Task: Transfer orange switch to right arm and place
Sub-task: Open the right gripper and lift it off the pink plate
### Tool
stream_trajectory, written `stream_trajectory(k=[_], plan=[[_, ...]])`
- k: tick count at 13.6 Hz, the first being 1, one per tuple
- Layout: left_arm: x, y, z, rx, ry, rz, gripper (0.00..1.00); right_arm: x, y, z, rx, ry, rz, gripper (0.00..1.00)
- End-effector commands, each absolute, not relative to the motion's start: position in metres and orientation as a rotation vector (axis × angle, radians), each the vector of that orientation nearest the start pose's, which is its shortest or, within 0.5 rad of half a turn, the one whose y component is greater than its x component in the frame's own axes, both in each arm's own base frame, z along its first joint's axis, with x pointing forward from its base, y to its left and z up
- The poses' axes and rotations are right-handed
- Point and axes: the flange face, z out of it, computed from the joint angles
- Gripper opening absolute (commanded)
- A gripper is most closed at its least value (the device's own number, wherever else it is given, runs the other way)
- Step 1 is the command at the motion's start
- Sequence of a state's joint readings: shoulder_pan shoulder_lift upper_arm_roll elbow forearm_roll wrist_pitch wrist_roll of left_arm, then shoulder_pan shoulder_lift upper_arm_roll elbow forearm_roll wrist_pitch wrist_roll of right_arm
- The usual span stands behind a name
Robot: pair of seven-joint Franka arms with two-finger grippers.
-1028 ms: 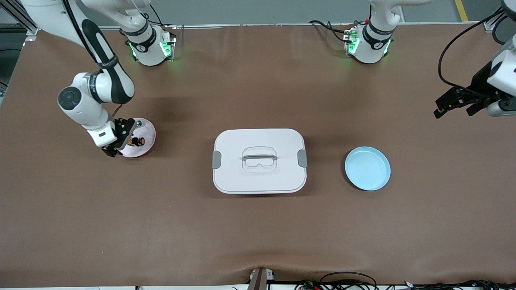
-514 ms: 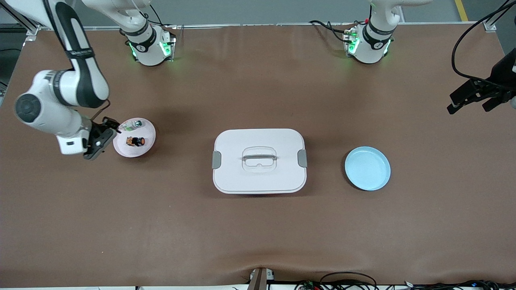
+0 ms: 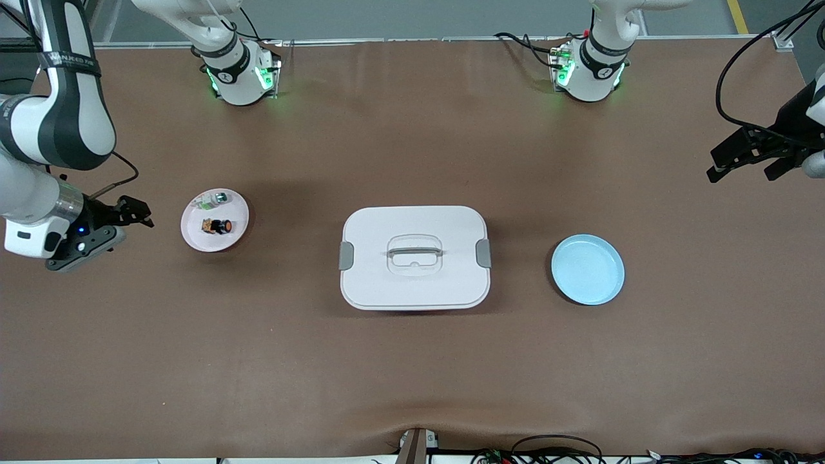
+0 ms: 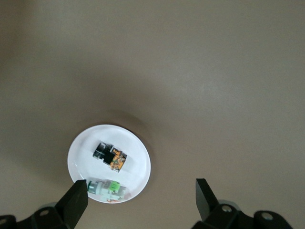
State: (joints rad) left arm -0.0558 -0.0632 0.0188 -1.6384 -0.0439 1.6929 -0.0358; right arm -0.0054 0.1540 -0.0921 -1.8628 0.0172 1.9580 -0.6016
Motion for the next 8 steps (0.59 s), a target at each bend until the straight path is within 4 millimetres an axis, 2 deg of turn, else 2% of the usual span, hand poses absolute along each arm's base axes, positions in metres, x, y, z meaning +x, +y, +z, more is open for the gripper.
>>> stream_trajectory(k=[1,3,4,8], plan=[[0.548,-0.023,0.643,-3.161,0.083,-0.174,1.00,0.609,-0.048,0.476,-3.060,-0.694,0.048,1.00],[0.548,-0.024,0.643,-3.164,0.066,-0.174,1.00,0.611,-0.056,0.512,-3.068,-0.652,0.065,1.00],[0.547,-0.025,0.645,-3.164,0.066,-0.179,1.00,0.612,-0.061,0.523,-3.088,-0.573,0.044,1.00],[0.548,-0.025,0.649,-3.169,0.064,-0.194,1.00,0.609,-0.059,0.550,-3.125,-0.144,0.044,1.00]])
